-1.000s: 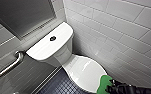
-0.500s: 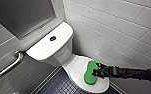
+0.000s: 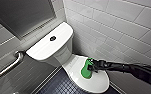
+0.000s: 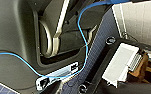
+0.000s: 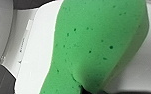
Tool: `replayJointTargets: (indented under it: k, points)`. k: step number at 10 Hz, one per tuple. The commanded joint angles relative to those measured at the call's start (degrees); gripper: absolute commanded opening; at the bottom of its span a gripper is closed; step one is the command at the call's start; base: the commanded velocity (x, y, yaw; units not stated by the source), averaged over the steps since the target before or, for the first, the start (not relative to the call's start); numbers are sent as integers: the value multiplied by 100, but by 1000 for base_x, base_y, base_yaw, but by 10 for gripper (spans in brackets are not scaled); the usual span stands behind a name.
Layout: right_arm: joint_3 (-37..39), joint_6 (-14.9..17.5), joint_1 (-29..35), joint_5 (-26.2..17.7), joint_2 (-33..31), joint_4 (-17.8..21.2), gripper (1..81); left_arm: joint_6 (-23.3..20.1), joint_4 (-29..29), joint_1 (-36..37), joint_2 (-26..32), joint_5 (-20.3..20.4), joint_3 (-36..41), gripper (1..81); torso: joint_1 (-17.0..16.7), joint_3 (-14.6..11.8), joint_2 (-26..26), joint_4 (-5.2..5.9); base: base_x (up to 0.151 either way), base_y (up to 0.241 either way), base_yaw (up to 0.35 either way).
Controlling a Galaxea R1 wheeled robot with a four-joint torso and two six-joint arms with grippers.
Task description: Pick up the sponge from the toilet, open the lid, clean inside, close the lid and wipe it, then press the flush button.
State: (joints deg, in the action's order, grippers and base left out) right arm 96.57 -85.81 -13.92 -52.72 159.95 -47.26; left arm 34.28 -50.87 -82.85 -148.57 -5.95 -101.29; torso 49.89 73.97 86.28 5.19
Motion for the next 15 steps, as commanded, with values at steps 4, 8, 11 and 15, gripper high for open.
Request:
replayJointTargets:
  k: [4,8,11,15]
  points:
    - [1268,1409,448,122,1842,991,10,-44,-28,-184,90,-310,145,811,0,0,0,0,0,0,0]
    - [1073,1339,-493,209,1122,534,10,-44,-28,-184,116,-302,145,811,0,0,0,0,0,0,0]
    - [-364,1008,-687,-43,164,-18,10,-44,-37,-192,90,-302,145,811,0,0,0,0,0,0,0]
    - [-1906,205,-889,-300,-1041,-679,10,-44,-37,-192,90,-302,145,811,0,0,0,0,0,0,0]
